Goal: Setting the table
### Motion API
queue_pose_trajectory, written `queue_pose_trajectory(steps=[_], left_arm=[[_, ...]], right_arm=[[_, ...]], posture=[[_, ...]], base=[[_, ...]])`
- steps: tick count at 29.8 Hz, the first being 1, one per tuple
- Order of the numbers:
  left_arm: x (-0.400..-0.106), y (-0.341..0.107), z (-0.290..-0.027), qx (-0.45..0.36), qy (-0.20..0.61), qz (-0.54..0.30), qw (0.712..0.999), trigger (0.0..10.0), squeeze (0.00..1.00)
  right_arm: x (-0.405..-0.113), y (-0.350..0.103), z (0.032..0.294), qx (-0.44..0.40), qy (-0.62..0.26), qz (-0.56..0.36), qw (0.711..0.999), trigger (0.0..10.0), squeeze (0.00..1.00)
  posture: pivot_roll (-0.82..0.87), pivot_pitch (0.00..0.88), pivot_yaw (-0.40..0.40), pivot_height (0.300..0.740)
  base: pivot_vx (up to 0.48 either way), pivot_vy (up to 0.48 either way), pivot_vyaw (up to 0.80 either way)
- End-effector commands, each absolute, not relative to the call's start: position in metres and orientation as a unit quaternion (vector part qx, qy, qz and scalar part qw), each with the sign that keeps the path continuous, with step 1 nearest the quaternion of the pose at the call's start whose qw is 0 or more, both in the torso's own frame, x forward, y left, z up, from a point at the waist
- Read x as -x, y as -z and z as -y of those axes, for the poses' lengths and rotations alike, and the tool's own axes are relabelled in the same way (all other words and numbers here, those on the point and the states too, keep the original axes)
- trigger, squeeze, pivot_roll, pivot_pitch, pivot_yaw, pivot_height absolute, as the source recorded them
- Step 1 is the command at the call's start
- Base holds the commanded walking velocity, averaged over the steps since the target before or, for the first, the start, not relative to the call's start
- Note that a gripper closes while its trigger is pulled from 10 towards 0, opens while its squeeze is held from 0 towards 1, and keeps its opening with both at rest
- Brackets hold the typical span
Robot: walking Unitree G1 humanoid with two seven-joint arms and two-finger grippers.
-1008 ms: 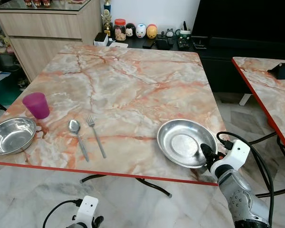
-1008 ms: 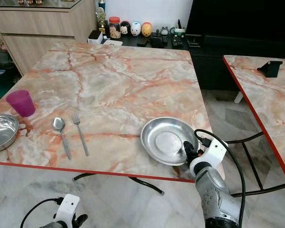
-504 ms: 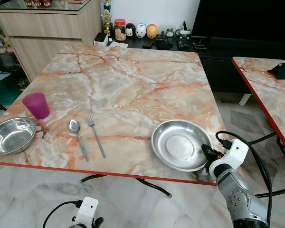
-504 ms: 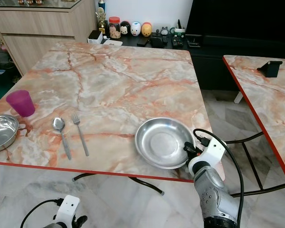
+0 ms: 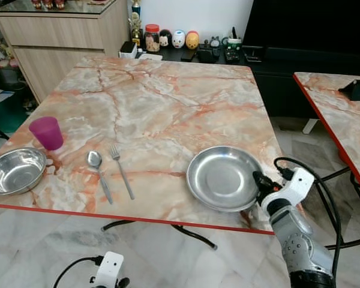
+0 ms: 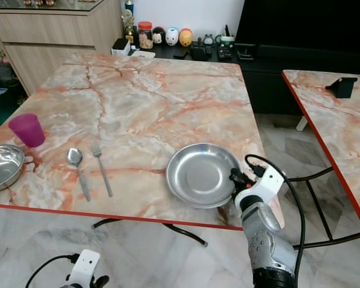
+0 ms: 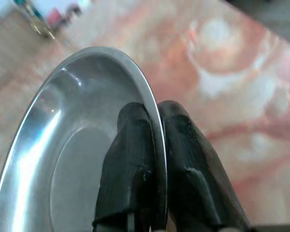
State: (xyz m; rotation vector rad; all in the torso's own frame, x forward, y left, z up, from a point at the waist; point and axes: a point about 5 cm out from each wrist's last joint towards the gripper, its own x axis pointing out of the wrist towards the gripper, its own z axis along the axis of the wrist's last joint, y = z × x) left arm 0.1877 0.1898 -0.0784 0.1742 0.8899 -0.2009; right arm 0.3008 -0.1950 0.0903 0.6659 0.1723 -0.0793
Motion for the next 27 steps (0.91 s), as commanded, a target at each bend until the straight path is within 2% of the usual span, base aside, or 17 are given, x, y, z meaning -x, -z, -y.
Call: queue_pose_trajectory(steps=[1,7,13,27], left_arm=[[-0.182,0.082,-0.19,-0.092,0.099,-0.443,0.886,10.0,0.0],[-0.179,0.083,-0.191,-0.098,0.096,-0.448,0.883,10.0,0.0],[-0.177,0.084,-0.192,-0.105,0.097,-0.452,0.88,10.0,0.0],[-0.176,0.085,-0.193,-0.108,0.095,-0.453,0.88,10.0,0.0]], right_arm=[[-0.306,-0.114,0.198,-0.342,0.024,-0.023,0.939,10.0,0.0],[-0.308,-0.123,0.197,-0.373,0.011,0.008,0.928,10.0,0.0],[-0.309,-0.127,0.198,-0.372,0.012,0.019,0.928,10.0,0.0],[-0.311,-0.133,0.201,-0.367,0.014,0.034,0.93,10.0,0.0]], posture=[[0.02,0.0,-0.046,0.736],[0.02,0.0,-0.047,0.736],[0.02,0.0,-0.05,0.736],[0.02,0.0,-0.051,0.736]], base=[[0.0,0.0,0.0],[0.0,0.0,0.0],[0.0,0.0,0.0],[0.0,-0.289,0.0]])
